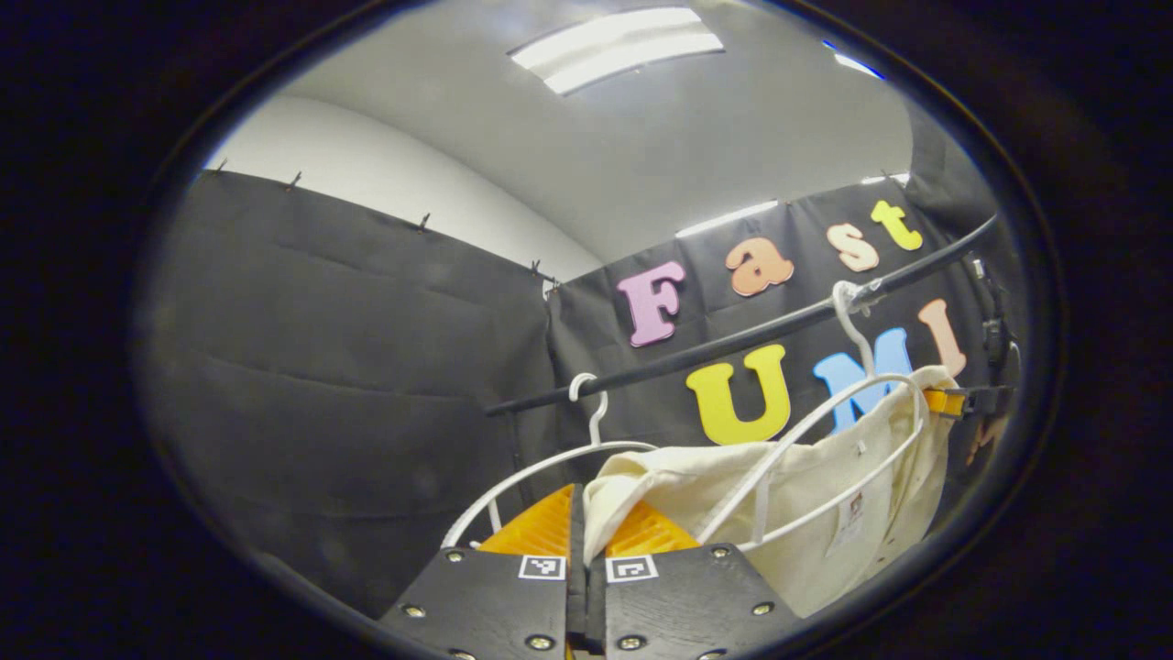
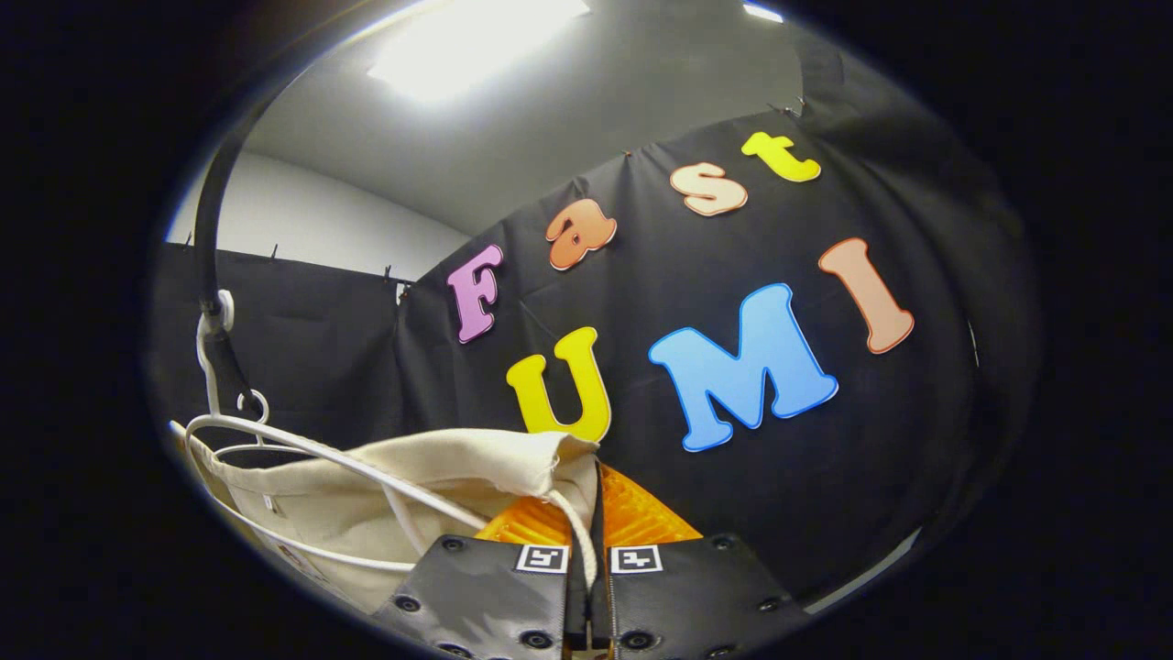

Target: Grasp the clothes on the hanger with both hands and then place them into the laundry hamper below.

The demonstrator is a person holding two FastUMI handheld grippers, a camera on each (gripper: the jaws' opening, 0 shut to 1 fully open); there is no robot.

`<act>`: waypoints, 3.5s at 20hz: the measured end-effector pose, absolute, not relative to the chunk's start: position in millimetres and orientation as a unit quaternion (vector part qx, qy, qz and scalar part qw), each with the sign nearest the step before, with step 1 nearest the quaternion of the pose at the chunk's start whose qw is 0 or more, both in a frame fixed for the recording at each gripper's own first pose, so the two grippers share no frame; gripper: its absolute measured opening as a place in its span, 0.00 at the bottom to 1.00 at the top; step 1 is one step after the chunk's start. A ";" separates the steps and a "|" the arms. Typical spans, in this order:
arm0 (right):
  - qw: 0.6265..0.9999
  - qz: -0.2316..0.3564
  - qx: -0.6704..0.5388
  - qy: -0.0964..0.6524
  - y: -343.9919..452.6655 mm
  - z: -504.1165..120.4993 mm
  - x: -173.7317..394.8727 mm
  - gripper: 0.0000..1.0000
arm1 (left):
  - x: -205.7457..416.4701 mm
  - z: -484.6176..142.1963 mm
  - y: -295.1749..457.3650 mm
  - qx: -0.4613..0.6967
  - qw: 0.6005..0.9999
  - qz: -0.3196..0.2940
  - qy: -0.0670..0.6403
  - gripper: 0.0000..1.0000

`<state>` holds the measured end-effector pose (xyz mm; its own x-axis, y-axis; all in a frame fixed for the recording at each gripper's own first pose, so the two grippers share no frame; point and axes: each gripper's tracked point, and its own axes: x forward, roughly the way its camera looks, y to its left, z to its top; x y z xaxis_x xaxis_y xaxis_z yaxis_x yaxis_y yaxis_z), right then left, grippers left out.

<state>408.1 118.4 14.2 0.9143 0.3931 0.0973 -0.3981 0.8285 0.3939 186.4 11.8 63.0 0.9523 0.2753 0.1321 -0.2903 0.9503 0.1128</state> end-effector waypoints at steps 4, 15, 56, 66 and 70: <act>0.962 0.197 0.187 0.023 115.9 -17.1 406.7 0.03 | 192.9 40.7 6.9 0.056 0.989 0.131 -0.044 0.01; 0.970 0.193 0.122 0.079 119.7 -87.3 350.5 0.03 | 160.5 -33.0 5.4 0.060 0.991 0.119 0.007 0.01; 0.940 0.191 0.035 0.282 212.0 -315.8 52.4 0.07 | 81.9 -345.7 -111.3 -0.010 0.970 -0.141 0.197 0.01; 0.904 0.141 0.017 0.402 188.3 -423.7 31.4 0.04 | 47.3 -477.2 -106.2 0.016 0.933 -0.123 0.337 0.00; 0.892 0.115 0.016 0.437 173.8 -447.8 13.1 0.04 | 33.1 -503.0 -102.4 0.007 0.916 -0.119 0.383 0.02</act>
